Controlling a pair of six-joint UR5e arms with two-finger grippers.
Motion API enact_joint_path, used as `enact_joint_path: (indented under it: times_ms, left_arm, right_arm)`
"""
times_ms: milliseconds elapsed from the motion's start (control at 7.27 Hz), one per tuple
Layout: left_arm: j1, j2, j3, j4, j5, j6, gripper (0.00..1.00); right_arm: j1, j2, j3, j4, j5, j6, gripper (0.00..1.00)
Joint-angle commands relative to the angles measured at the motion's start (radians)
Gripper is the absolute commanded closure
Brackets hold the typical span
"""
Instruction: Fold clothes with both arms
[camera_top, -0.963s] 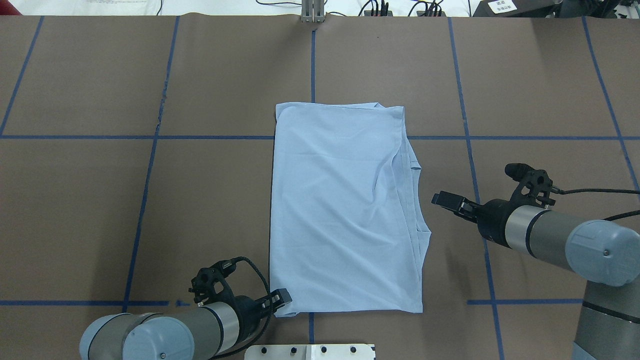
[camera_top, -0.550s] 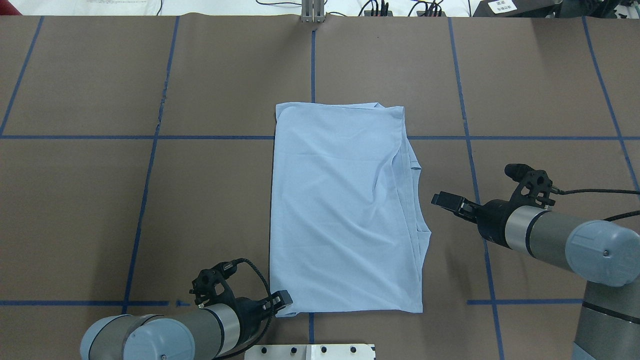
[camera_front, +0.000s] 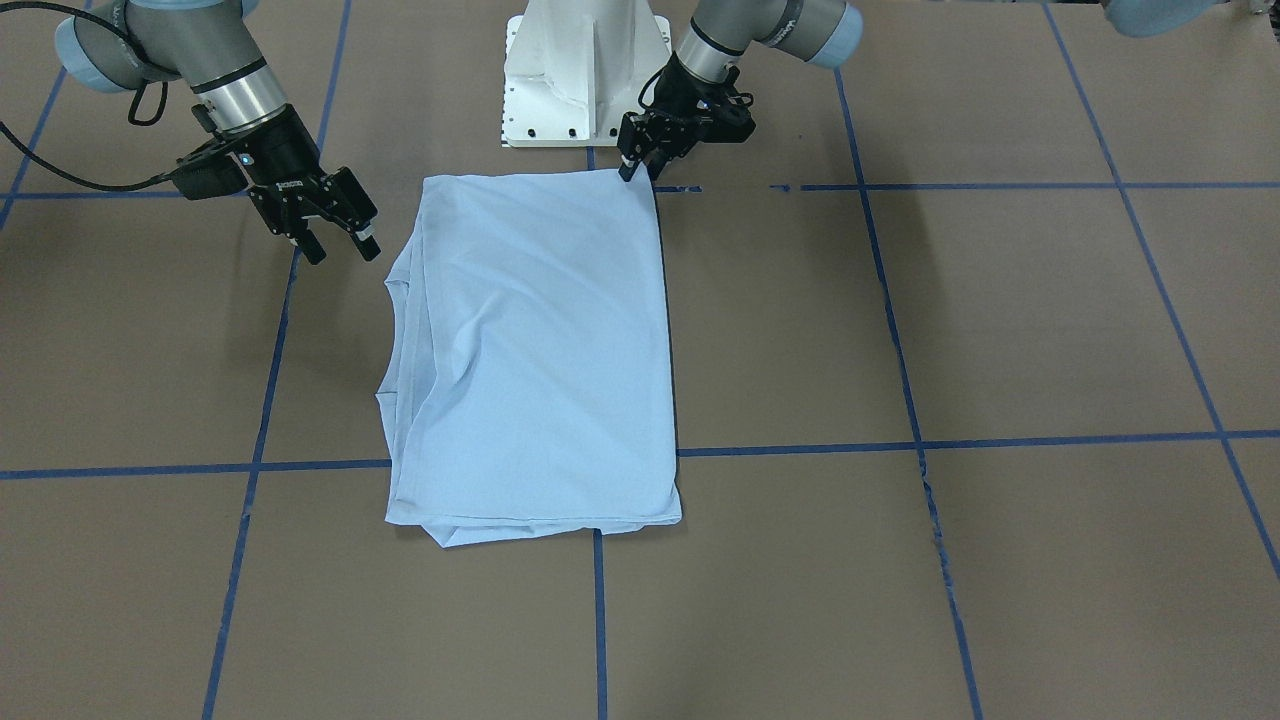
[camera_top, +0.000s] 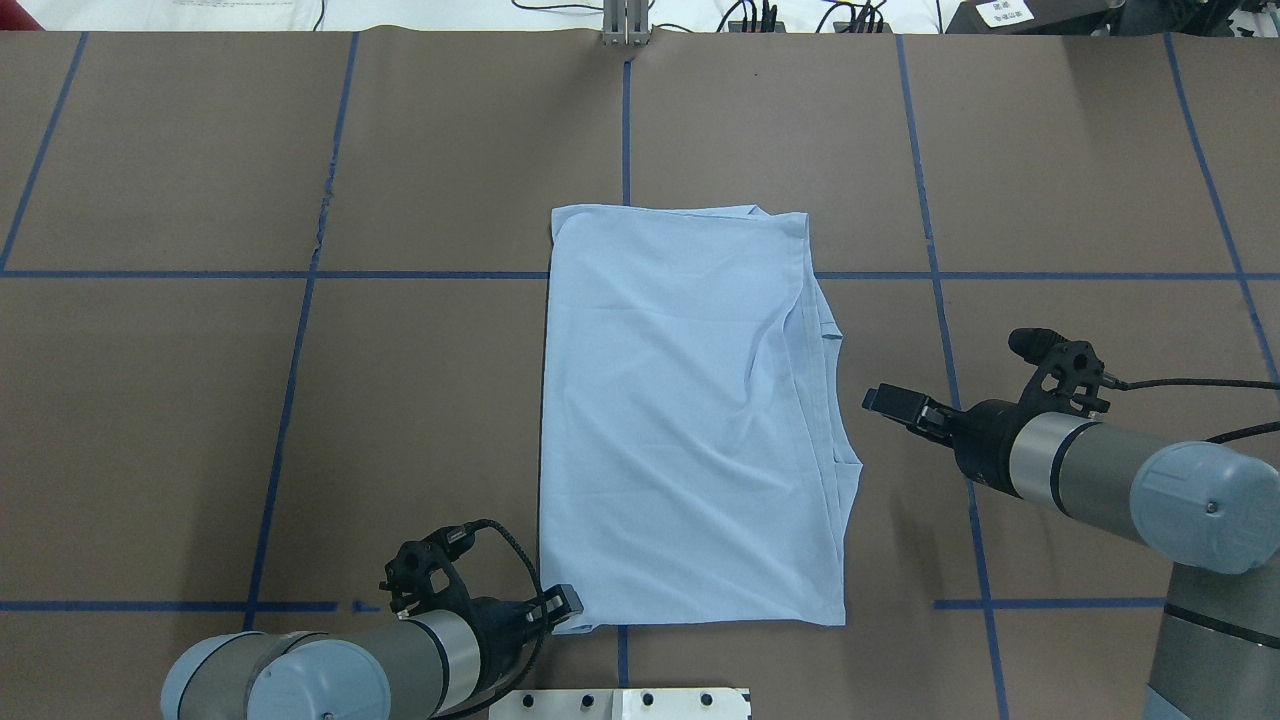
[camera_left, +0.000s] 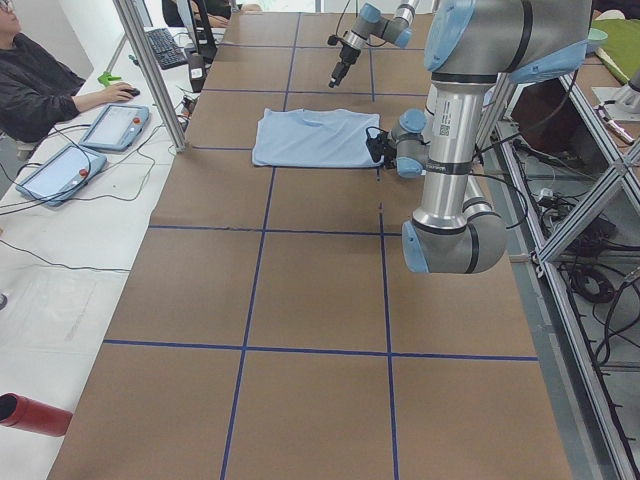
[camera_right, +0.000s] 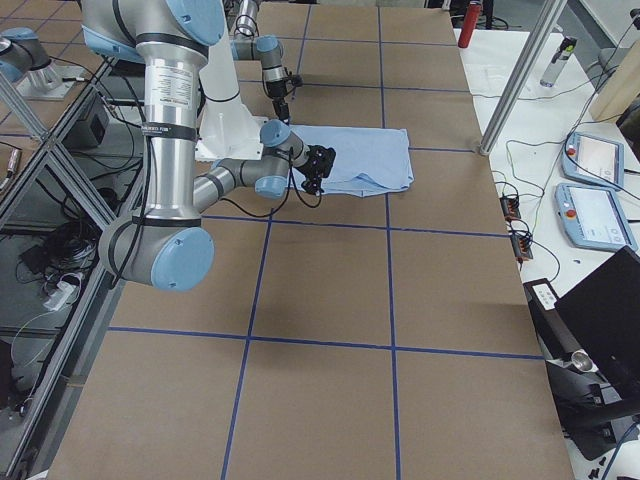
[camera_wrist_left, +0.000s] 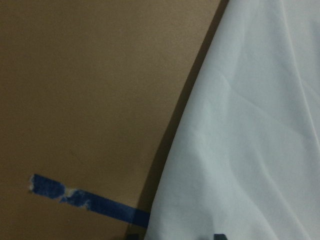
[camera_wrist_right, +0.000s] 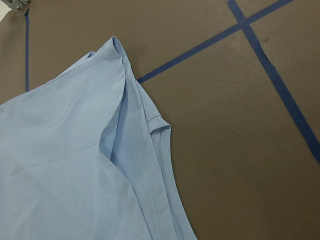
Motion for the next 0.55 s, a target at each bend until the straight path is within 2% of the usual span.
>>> enact_joint_path:
  times_ms: [0,413]
  left_arm:
    - [0.000,0.000,0.000,0.000,0.000,0.002,0.63]
    - [0.006,0.000,0.000,0.000,0.000,0.003,0.63]
  right_arm:
    - [-0.001,0.000,0.000,0.001,0.001,0.000,0.01]
    - [-0.002,0.000,-0.002,0.003,0.000,0.000,0.01]
